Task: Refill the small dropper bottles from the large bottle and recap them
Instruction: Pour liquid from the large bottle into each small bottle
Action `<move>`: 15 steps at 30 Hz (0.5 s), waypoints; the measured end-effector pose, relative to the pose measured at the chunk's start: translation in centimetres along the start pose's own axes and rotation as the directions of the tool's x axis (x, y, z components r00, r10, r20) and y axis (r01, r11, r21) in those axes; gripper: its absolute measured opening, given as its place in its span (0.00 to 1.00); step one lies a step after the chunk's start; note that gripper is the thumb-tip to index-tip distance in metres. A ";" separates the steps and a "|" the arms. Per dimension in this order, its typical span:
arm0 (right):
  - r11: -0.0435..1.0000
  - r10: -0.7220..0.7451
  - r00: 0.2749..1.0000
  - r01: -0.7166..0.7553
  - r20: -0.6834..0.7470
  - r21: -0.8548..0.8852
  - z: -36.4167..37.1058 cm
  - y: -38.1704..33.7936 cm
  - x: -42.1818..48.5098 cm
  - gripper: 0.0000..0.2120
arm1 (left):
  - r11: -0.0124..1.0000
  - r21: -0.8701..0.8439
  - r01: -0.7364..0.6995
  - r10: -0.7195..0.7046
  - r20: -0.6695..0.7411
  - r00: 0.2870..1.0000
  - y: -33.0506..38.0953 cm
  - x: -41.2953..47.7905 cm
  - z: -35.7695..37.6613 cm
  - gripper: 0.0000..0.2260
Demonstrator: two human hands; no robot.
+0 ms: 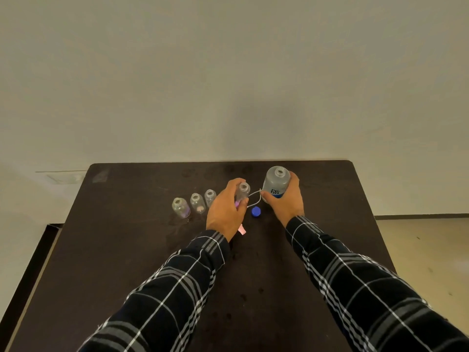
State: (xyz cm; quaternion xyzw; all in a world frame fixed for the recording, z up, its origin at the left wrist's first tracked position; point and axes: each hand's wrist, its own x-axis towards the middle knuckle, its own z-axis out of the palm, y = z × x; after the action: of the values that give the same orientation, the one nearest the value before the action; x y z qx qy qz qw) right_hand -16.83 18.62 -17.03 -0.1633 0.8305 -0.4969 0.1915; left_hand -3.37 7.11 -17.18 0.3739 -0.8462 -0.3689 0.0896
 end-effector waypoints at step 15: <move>0.991 -0.126 0.991 0.128 0.049 -0.038 -0.5 -1.2 -0.3 0.34 | 0.995 -0.041 -0.093 0.090 -0.076 0.993 0.9 -0.3 -0.9 0.24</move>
State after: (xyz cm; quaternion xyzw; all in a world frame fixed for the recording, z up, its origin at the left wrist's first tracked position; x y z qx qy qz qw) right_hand -16.65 18.60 -15.73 -0.2313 0.8239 -0.4869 0.1750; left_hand -3.28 7.20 -15.90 0.3459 -0.8501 -0.3691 0.1462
